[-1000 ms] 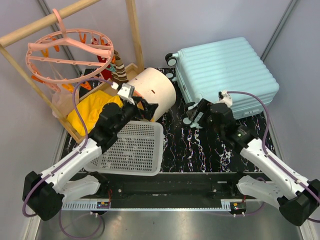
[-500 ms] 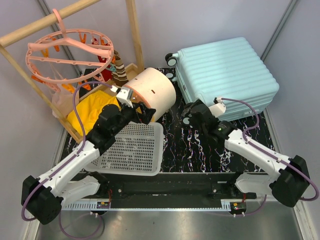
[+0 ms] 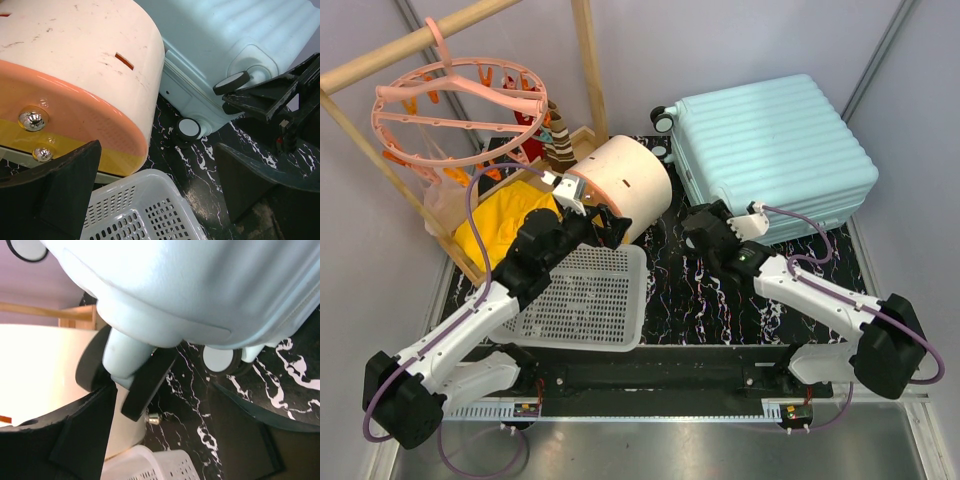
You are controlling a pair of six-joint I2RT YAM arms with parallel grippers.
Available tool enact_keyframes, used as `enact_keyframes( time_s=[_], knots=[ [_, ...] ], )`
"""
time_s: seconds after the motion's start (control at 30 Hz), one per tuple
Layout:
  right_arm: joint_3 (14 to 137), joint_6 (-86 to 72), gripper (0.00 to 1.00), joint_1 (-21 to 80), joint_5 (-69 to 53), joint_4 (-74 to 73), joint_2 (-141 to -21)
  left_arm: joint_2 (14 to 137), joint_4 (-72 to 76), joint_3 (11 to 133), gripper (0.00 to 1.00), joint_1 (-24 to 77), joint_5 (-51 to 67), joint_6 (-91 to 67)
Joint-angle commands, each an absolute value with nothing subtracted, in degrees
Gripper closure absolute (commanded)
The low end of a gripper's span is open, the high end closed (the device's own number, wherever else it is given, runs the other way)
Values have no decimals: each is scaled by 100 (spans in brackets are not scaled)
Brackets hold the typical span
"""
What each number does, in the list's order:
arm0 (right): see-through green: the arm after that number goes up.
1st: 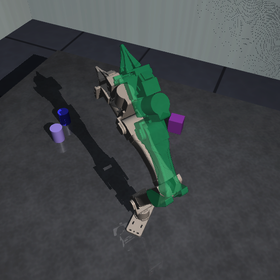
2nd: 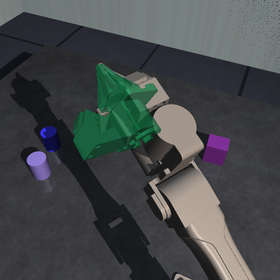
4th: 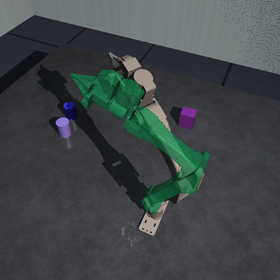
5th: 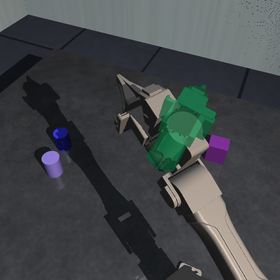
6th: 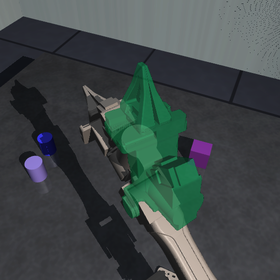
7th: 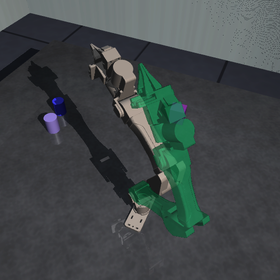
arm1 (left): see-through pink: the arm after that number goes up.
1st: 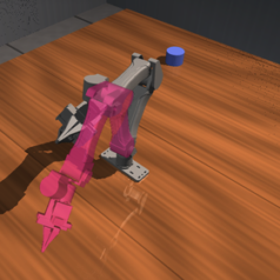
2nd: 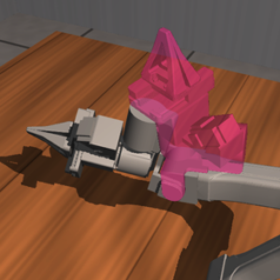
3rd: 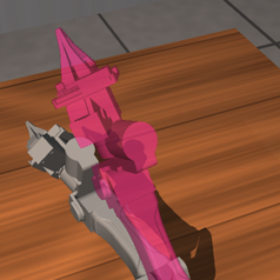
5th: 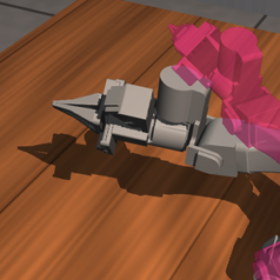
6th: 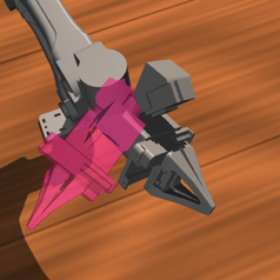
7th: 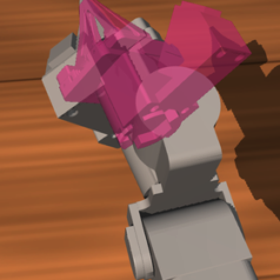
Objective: Open, take out, and arrange the luggage
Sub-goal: Adjust the luggage at the center of the board.
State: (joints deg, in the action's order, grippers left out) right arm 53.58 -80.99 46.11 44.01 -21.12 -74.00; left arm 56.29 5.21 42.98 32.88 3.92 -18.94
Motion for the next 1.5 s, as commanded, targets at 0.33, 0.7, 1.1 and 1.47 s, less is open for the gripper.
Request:
enact_keyframes(
  time_s=[0.33,0.7,1.1,1.47],
  knots=[
    [5099,-7217,100,4649,6089,-1521,-6866,5564,738,4315,1,3243,642,-1925],
    [4263,-5502,100,4641,7567,-1757,-4011,5844,861,4421,1,3243,1037,-1942],
    [3903,-3965,100,4649,8313,-2223,-1962,6599,738,5123,1,4306,774,-1389],
    [3867,-2638,100,4641,8965,-2232,-168,8391,589,7037,1,4737,528,-686]
  ],
)
